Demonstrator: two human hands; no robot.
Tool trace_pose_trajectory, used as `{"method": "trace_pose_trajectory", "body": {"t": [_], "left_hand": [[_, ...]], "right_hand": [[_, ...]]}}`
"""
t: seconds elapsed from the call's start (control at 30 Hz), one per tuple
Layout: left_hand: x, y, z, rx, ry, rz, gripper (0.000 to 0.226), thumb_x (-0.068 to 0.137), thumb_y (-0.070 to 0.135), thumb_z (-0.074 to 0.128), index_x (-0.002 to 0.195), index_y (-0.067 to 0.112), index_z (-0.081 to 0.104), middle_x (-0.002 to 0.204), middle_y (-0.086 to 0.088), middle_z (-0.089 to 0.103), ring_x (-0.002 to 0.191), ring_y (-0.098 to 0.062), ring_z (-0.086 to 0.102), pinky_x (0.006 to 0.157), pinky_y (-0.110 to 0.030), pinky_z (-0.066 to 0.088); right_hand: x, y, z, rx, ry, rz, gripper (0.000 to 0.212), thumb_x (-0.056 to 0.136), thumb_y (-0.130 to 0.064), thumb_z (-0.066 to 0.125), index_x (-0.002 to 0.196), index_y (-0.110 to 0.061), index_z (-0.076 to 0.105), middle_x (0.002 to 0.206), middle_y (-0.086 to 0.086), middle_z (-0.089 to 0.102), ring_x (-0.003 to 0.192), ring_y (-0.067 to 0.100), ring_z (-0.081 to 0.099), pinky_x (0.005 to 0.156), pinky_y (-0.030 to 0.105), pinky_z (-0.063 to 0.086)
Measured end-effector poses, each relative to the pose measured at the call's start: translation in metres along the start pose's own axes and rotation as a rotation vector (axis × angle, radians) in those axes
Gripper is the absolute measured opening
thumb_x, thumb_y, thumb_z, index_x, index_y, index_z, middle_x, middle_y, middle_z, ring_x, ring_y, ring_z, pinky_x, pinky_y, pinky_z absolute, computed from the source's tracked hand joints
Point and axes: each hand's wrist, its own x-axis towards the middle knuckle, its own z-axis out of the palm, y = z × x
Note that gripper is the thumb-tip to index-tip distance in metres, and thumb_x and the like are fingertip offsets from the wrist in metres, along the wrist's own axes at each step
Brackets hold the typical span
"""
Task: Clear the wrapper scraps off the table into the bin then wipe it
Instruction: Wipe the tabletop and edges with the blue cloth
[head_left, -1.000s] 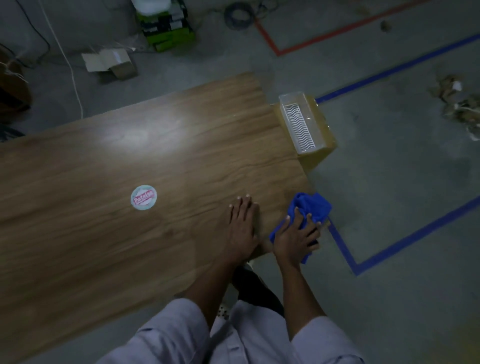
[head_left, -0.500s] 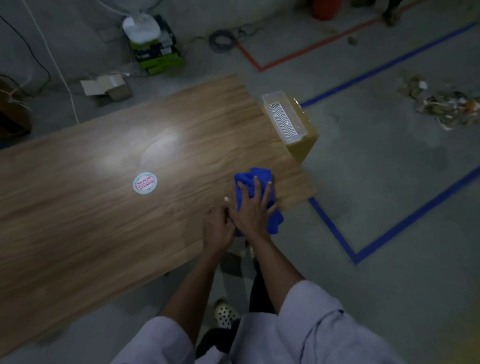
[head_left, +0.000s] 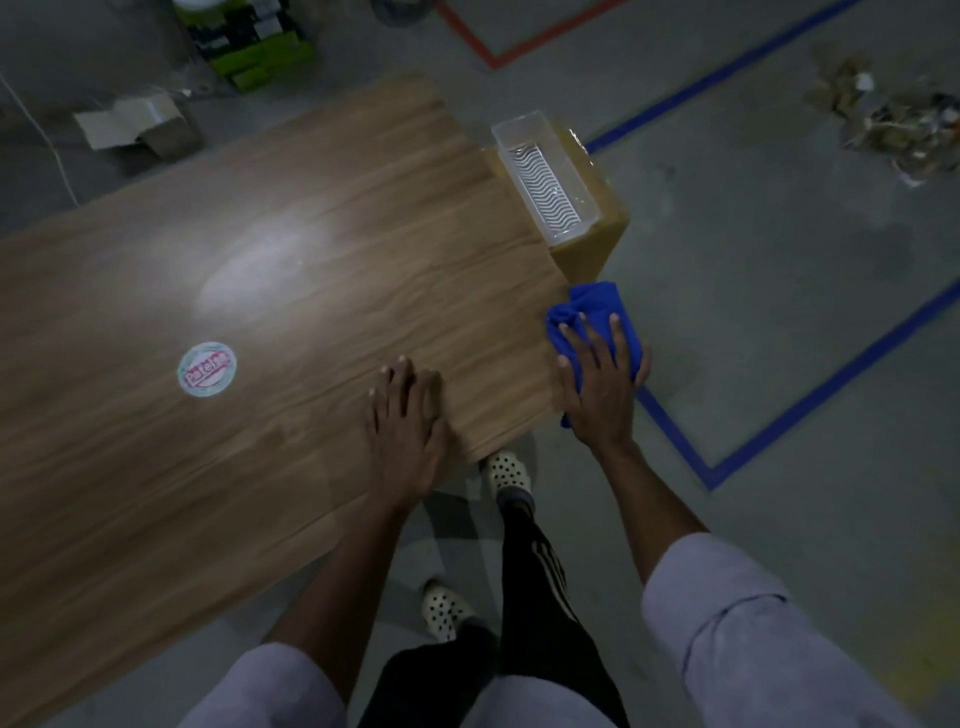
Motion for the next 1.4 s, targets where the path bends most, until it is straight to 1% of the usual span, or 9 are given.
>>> {"method": "trace_pose_trajectory", "body": {"t": [0.2,0.43,0.6,0.73,0.87,1.0,1.1,1.27,1.4], "left_hand": [[-0.023,-0.032,-0.006,0.107,0.109,0.263,0.048,0.106,0.028,0.044,0.15,0.008,0.046,0.164,-0.009,0.034,0.156,-0.027,0.022,0.124,-0.052,0.021],[-0.06,-0.031,-0.006,-0.137,0.23,0.06,0.049,0.104,0.025,0.038,0.147,0.004,0.049,0.157,-0.012,0.044,0.153,-0.021,0.028,0.124,-0.048,0.025],[-0.099,-0.052,-0.026,-0.031,0.289,-0.044,0.046,0.101,0.027,0.044,0.143,0.009,0.051,0.156,-0.007,0.046,0.151,-0.021,0.032,0.124,-0.042,0.019],[-0.122,-0.084,-0.031,0.236,0.344,-0.077,0.048,0.102,0.027,0.042,0.143,0.005,0.05,0.157,-0.014,0.043,0.15,-0.029,0.033,0.124,-0.05,0.021],[-0.124,-0.082,-0.025,0.278,0.323,-0.069,0.051,0.099,0.027,0.046,0.144,0.003,0.048,0.159,-0.02,0.036,0.149,-0.035,0.029,0.123,-0.055,0.019],[-0.125,-0.083,-0.033,0.152,0.323,-0.095,0.055,0.096,0.028,0.049,0.144,0.001,0.045,0.157,-0.022,0.035,0.144,-0.033,0.028,0.121,-0.055,0.018],[-0.125,-0.085,-0.035,0.028,0.359,-0.113,0.056,0.095,0.027,0.049,0.142,-0.002,0.045,0.153,-0.026,0.036,0.139,-0.037,0.032,0.117,-0.057,0.024],[-0.124,-0.088,-0.035,0.026,0.417,-0.146,0.051,0.093,0.024,0.052,0.136,-0.003,0.049,0.144,-0.028,0.042,0.13,-0.044,0.042,0.113,-0.051,0.034],[-0.134,-0.071,-0.014,0.24,0.421,-0.25,0.048,0.101,0.028,0.042,0.144,0.006,0.049,0.153,-0.02,0.04,0.141,-0.039,0.036,0.119,-0.05,0.025]], "right_hand": [[-0.031,-0.041,0.021,0.088,0.194,0.073,0.039,0.105,-0.036,0.043,0.136,-0.03,0.064,0.146,-0.011,0.058,0.143,0.022,0.043,0.116,0.052,0.027],[-0.134,-0.186,0.02,0.188,-0.101,-0.049,0.046,0.108,-0.044,0.032,0.151,-0.039,0.045,0.159,-0.019,0.04,0.15,0.019,0.03,0.118,0.048,0.021],[-0.102,-0.126,-0.001,0.138,-0.217,-0.341,0.053,0.102,-0.049,0.05,0.153,-0.044,0.037,0.159,-0.018,0.039,0.15,0.019,0.03,0.113,0.056,0.03],[-0.04,-0.041,-0.006,0.057,-0.13,0.002,0.064,0.103,-0.057,0.044,0.159,-0.029,0.031,0.166,-0.002,0.031,0.155,0.025,0.02,0.122,0.057,0.022],[-0.055,-0.079,0.003,-0.036,-0.063,0.103,0.057,0.108,-0.049,0.033,0.158,-0.021,0.037,0.163,-0.008,0.035,0.156,0.029,0.017,0.122,0.059,0.017],[-0.126,-0.178,0.012,0.067,-0.185,0.059,0.059,0.106,-0.046,0.032,0.16,-0.024,0.03,0.167,-0.009,0.026,0.158,0.024,0.008,0.126,0.051,0.001],[-0.167,-0.231,0.01,0.039,-0.34,-0.164,0.061,0.105,-0.052,0.021,0.163,-0.031,0.018,0.169,-0.015,0.014,0.158,0.021,-0.001,0.125,0.048,-0.004],[-0.134,-0.172,0.0,0.026,-0.388,-0.505,0.055,0.107,-0.043,0.027,0.161,-0.037,0.021,0.168,-0.019,0.015,0.158,0.019,0.005,0.123,0.049,0.013],[-0.084,-0.081,-0.005,-0.02,-0.295,-0.338,0.054,0.107,-0.046,0.032,0.16,-0.04,0.025,0.168,-0.018,0.017,0.158,0.022,-0.006,0.125,0.055,0.004]]}}
